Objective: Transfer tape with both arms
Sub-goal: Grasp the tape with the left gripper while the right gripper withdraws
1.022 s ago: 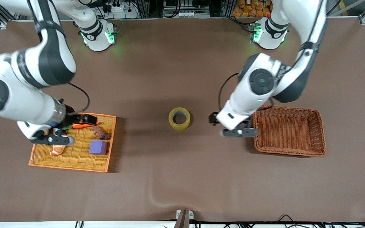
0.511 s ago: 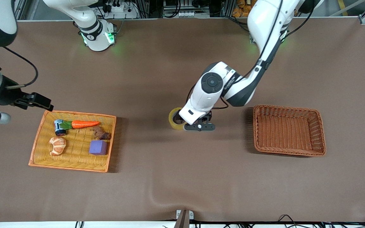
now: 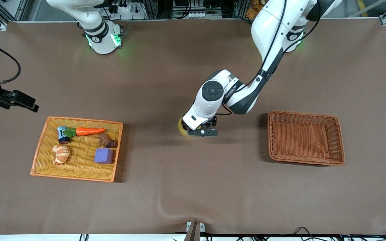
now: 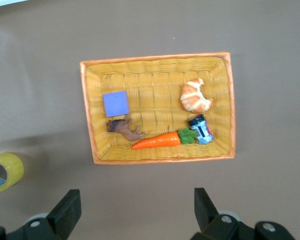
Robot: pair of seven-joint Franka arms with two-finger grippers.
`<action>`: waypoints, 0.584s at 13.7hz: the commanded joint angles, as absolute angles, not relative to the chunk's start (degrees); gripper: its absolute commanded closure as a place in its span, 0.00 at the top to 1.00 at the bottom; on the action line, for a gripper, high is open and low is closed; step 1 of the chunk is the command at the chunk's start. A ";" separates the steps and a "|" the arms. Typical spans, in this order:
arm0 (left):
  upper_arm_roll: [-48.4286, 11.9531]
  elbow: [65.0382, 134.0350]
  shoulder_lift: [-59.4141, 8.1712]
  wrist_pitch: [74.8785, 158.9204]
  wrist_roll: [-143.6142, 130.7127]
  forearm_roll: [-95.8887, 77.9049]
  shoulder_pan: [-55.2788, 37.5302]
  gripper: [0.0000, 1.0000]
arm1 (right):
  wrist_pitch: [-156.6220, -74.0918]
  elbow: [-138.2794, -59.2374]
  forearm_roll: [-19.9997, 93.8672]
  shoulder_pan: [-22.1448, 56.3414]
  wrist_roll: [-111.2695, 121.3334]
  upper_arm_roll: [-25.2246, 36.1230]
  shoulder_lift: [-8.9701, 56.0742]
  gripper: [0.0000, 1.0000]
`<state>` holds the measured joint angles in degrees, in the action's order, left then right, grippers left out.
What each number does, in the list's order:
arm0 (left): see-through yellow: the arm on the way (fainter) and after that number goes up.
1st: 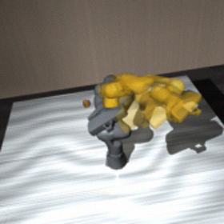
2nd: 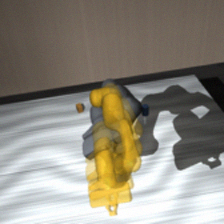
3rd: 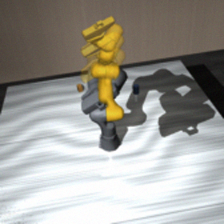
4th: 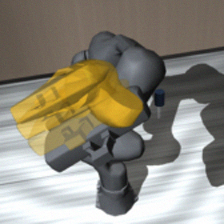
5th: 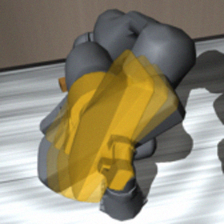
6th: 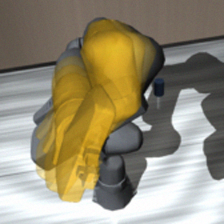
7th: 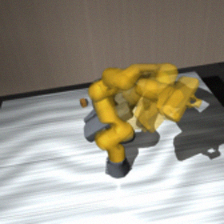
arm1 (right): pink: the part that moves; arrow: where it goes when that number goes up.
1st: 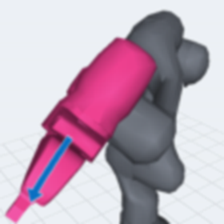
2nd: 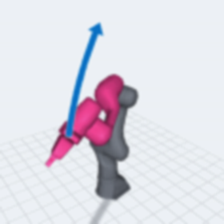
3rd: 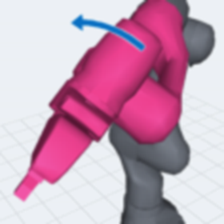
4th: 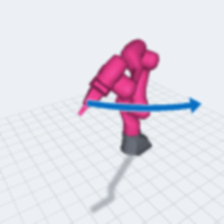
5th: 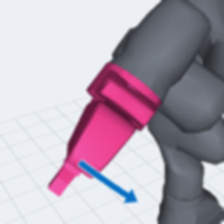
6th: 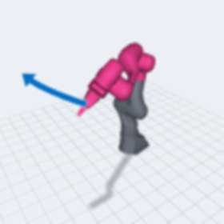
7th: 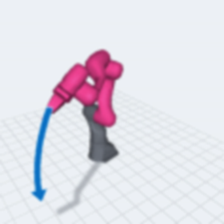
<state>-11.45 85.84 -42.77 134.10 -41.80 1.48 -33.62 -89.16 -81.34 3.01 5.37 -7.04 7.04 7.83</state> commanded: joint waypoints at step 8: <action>-10.72 86.40 -47.10 138.60 -44.03 5.17 -35.24 0.56 | -90.35 -90.00 1.41 -3.08 1.76 1.94 1.67 1.00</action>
